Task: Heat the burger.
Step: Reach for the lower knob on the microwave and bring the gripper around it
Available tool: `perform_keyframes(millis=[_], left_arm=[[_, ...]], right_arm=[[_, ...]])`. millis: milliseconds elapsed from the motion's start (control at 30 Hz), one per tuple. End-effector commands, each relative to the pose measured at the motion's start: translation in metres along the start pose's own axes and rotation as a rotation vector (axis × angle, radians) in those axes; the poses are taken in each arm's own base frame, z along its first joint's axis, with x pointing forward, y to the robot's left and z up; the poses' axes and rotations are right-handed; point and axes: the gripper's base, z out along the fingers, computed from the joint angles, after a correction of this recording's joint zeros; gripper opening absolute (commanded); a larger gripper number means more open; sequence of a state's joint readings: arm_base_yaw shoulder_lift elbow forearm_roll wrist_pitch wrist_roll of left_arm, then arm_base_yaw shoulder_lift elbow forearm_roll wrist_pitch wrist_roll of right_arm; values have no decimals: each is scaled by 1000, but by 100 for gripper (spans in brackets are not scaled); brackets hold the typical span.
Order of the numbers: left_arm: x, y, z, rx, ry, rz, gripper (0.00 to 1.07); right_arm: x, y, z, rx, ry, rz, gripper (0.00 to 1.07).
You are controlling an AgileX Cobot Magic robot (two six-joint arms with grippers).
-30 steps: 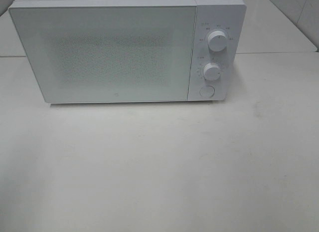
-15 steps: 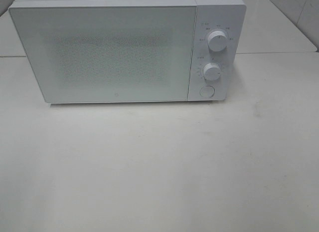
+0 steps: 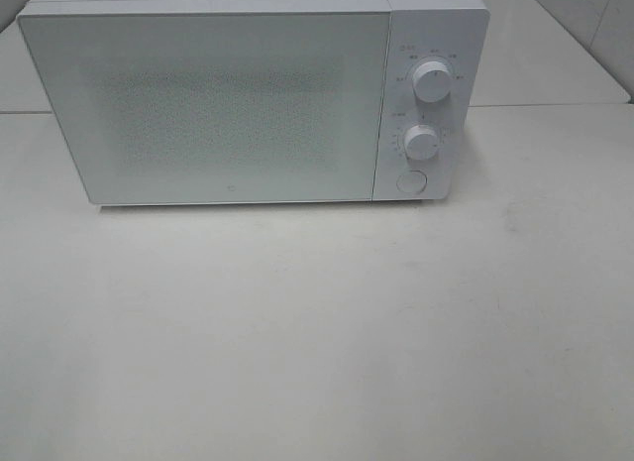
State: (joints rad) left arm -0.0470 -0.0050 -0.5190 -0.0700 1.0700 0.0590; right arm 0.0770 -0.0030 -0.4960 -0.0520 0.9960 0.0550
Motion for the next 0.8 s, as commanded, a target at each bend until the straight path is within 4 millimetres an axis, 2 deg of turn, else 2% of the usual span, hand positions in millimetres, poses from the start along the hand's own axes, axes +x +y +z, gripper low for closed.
perform_keyframes(millis=[33,800], left_arm=[[2,-1,-3,6,-23,-1,98],[2,-1,-2,5,-15,-1,98]], right_arm=[[3,0,-4,6,-28,-2,76],[3,0,-4,6,-28,-2,76]])
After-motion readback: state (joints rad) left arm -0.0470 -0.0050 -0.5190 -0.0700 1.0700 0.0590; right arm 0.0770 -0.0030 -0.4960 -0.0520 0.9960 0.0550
